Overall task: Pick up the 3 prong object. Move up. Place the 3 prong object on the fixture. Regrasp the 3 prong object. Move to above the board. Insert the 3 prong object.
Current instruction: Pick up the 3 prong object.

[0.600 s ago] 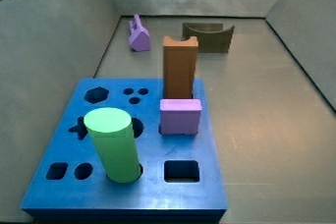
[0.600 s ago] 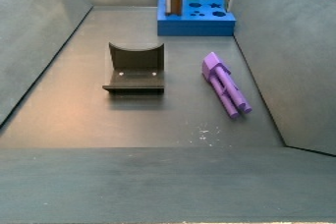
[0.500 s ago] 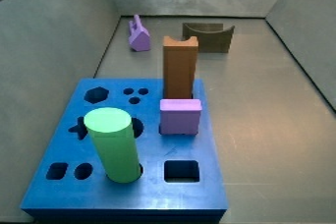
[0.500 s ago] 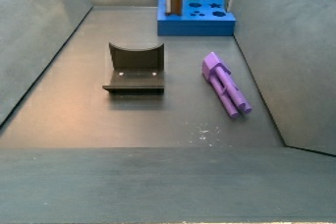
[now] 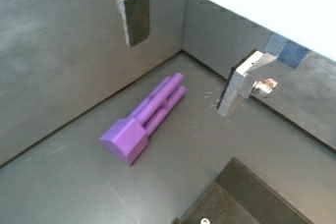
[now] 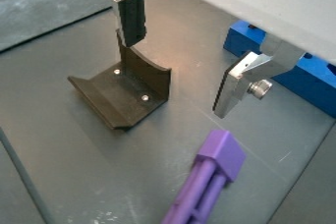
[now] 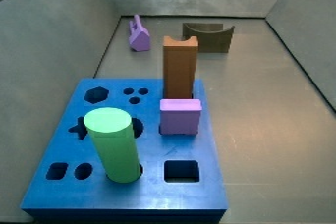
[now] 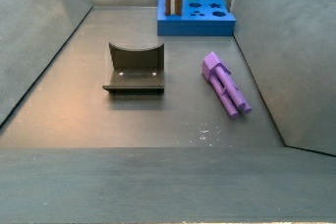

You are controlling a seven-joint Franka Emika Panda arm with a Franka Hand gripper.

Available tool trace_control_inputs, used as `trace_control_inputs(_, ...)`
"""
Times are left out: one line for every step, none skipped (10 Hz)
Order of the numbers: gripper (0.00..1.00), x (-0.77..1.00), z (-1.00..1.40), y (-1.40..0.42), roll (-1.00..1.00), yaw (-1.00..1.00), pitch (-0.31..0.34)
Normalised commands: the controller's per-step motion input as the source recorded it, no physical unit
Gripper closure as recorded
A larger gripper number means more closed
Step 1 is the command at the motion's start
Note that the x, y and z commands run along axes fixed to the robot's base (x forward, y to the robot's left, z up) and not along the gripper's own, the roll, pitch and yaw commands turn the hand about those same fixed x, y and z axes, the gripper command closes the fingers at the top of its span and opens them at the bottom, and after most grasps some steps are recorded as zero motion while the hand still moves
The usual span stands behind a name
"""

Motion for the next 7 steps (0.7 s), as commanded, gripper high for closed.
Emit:
trace_control_inputs(0.00, -0.01, -0.05, -0.15, -0.01, 0.69, -0.023)
trace_control_inputs(0.00, -0.01, -0.05, -0.13, -0.07, 0.63, -0.069)
trace_control_inputs(0.00, -0.07, -0.12, -0.16, -0.06, 0.62, -0.094)
trace_control_inputs(0.00, -0.09, -0.18, -0.16, -0.06, 0.57, -0.103)
trace_control_inputs(0.00, -0.07, -0.23, -0.08, -0.05, 0.41, -0.106)
trace_control_inputs(0.00, -0.08, -0.23, -0.06, -0.06, 0.28, -0.123)
trace_control_inputs(0.00, -0.12, -0.25, -0.05, -0.05, 0.14, -0.146)
